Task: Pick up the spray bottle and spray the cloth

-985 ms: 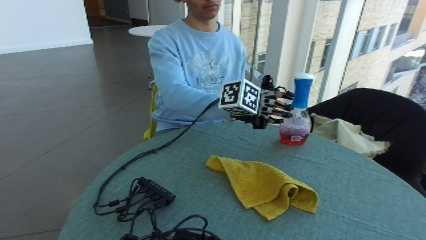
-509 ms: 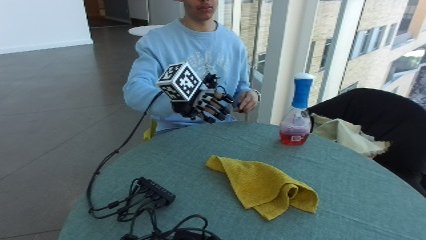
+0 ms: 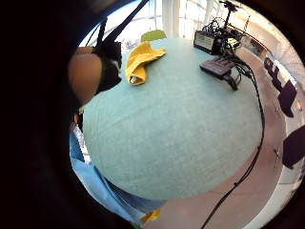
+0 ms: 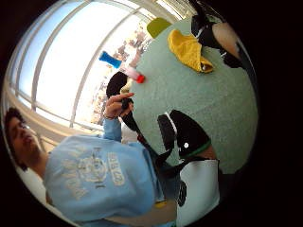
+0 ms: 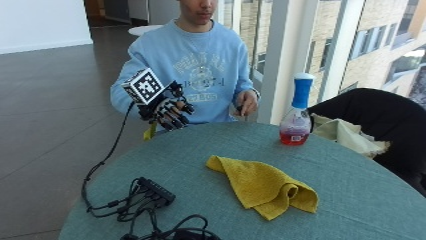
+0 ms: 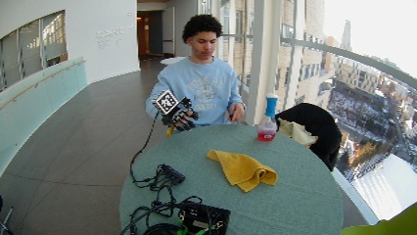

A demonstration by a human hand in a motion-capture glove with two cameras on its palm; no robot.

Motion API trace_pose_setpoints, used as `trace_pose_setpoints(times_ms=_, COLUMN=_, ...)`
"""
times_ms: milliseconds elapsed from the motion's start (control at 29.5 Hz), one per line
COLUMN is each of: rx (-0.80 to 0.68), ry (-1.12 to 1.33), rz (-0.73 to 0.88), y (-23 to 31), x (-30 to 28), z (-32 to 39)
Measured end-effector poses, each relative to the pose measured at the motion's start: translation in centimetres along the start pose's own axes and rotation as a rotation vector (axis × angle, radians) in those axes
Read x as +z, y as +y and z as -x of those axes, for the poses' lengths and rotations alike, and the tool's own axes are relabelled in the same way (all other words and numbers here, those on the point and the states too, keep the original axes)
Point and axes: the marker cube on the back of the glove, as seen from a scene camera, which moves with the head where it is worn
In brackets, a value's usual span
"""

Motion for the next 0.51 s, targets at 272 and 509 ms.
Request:
trace_pose_setpoints(times_ms=272, rx=-0.009, ry=0.029, rz=0.012, y=0.88, x=0.66, z=-0.44)
trace_pose_setpoints(times_ms=509, rx=-0.007, ry=0.043, rz=-0.007, y=0.93, x=0.54, z=-0.13)
